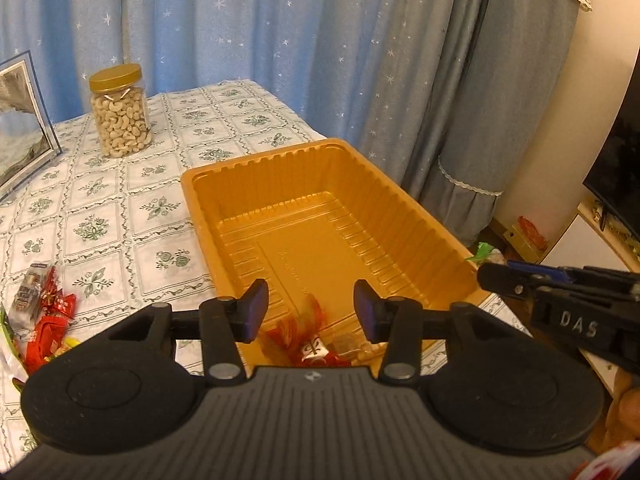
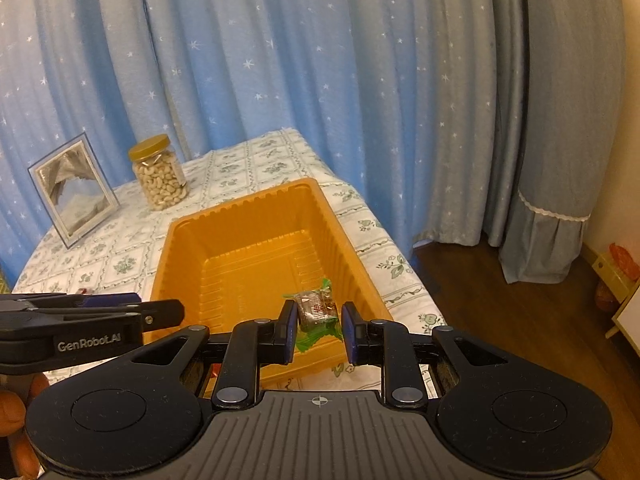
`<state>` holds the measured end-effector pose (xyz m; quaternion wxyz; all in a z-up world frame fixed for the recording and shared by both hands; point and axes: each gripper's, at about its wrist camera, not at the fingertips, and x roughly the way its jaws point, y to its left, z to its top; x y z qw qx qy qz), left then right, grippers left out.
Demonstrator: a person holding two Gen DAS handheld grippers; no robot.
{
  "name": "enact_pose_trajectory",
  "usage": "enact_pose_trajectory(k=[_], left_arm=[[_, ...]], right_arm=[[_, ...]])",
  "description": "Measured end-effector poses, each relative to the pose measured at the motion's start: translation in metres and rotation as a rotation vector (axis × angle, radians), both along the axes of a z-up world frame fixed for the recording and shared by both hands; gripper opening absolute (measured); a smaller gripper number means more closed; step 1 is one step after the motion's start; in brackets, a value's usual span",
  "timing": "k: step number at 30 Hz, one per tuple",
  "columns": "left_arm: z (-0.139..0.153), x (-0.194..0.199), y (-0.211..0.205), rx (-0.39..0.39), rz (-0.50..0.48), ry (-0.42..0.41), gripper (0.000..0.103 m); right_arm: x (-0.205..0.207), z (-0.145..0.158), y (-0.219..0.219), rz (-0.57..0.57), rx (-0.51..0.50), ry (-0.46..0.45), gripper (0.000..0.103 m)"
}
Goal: Organize snacks
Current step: 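Open both grippers to release the candies into the tray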
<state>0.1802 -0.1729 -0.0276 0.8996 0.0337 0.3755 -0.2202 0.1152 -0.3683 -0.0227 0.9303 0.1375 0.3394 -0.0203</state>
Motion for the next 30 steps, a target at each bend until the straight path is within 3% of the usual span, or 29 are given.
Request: enact_pose_trajectory(k=[16, 18, 19, 20, 30], left_arm=[[0.003, -0.027, 0.066, -0.029, 0.135, 0.032, 0.045], [0.004, -0.030, 0.072, -0.027, 0.145, 0.029, 0.045], [0.005, -0.032, 0.075, -0.027, 0.150, 0.028, 0.045], [0.005, -0.033, 0.078, -0.027, 0.154, 0.026, 0.045], [0.012, -0.053, 0.109, -0.009, 0.234, 0.015, 0.050]], right_arm=[[0.029, 0.002, 0.016, 0.065, 0.051, -0.044, 0.025], [0.034, 0.002, 0.014, 0.078, 0.104, -0.051, 0.031], [0.035, 0.002, 0.014, 0.074, 0.112, -0.051, 0.053], [0.034, 0.002, 0.013, 0.070, 0.114, -0.055, 0.067], [-0.004, 0.004, 0.010, 0.033, 0.094, -0.008, 0.067]])
